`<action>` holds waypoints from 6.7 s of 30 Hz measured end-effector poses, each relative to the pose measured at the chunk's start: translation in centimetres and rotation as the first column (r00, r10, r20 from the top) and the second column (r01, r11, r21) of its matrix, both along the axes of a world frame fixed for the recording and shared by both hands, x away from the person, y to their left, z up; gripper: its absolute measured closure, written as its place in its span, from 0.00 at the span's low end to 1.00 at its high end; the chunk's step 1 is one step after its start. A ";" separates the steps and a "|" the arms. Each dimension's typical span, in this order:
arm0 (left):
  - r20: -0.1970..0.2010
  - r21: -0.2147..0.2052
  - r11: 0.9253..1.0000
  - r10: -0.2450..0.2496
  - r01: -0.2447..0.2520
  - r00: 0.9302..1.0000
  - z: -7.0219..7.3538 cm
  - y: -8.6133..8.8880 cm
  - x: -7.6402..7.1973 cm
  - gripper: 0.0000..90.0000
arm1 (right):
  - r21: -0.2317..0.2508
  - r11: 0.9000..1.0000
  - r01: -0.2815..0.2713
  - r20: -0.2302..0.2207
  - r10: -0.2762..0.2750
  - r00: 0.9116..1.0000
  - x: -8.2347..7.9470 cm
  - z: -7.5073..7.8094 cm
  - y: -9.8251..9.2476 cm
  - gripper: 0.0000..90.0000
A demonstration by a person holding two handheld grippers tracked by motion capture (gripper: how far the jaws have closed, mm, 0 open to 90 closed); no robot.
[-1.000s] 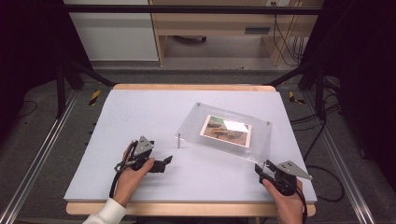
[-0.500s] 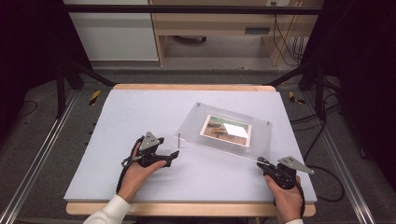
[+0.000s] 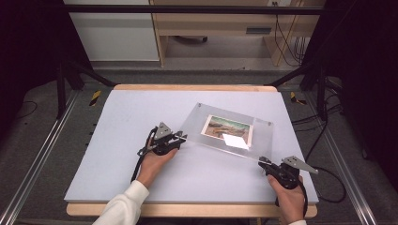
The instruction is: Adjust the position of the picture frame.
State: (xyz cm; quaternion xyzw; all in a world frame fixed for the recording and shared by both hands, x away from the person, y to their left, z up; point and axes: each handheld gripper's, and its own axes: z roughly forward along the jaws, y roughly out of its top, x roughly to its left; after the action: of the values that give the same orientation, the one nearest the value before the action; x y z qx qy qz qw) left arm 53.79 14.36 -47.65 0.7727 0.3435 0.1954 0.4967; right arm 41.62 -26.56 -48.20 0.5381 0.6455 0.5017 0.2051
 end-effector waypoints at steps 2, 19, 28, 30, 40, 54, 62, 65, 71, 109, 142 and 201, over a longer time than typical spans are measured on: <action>-0.011 -0.029 1.000 0.004 -0.004 1.000 0.0 0.0 0.1 0.83 | 0.003 1.000 0.001 0.000 -0.001 1.000 0.0 0.0 0.0 0.94; 0.039 -0.098 0.995 0.037 -0.033 0.999 2.5 1.2 -1.3 0.93 | -0.069 0.998 -0.002 0.125 0.011 0.992 0.3 2.2 0.6 0.94; 0.070 -0.115 0.981 0.166 -0.158 0.984 4.6 7.2 -4.6 0.93 | -0.097 0.990 -0.107 0.163 0.122 0.979 3.3 4.0 5.2 0.93; 0.079 -0.117 0.975 0.199 -0.189 0.977 4.6 8.6 -5.2 0.92 | -0.105 0.986 -0.132 0.167 0.148 0.975 4.3 4.4 6.5 0.93; 0.072 -0.133 0.964 0.240 -0.229 0.968 2.6 10.9 -4.8 0.92 | -0.153 0.971 -0.185 0.134 0.206 0.969 7.8 4.6 9.8 0.93; -0.057 0.029 0.979 0.201 -0.200 0.978 0.0 10.4 -5.5 0.93 | -0.148 0.956 -0.253 -0.023 0.252 0.967 7.1 0.5 9.1 0.94; -0.049 0.064 0.978 0.200 -0.196 0.979 -0.2 10.2 -5.7 0.91 | -0.158 0.951 -0.266 -0.040 0.263 0.964 7.1 0.2 9.1 0.93; -0.066 0.101 0.978 0.191 -0.184 0.979 -0.2 10.5 -6.0 0.69 | -0.126 0.952 -0.278 -0.095 0.268 0.959 6.9 0.2 8.7 0.74; -0.107 0.080 0.988 0.143 -0.135 0.984 0.6 11.5 -7.4 0.32 | -0.127 0.941 -0.313 -0.168 0.291 0.942 5.5 0.7 7.6 0.34; -0.384 -0.118 0.978 0.118 -0.175 0.916 2.3 11.5 -0.2 0.19 | 0.018 0.965 -0.262 -0.272 0.257 0.927 12.3 3.2 9.2 0.17; -0.364 -0.138 0.976 0.107 -0.168 0.925 2.5 11.5 -1.1 0.29 | 0.047 0.963 -0.264 -0.251 0.267 0.930 11.3 3.1 8.9 0.23; -0.177 -0.063 0.985 0.145 -0.159 0.973 3.9 12.0 -7.3 0.57 | -0.157 0.942 -0.295 -0.064 0.288 0.955 4.6 4.5 7.9 0.57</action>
State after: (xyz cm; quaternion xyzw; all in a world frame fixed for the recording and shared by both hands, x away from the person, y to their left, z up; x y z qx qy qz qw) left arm 46.50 26.40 -43.74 0.7384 0.4506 0.1519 0.4782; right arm 46.26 -18.66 -43.69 0.4276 0.7613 0.4606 0.1596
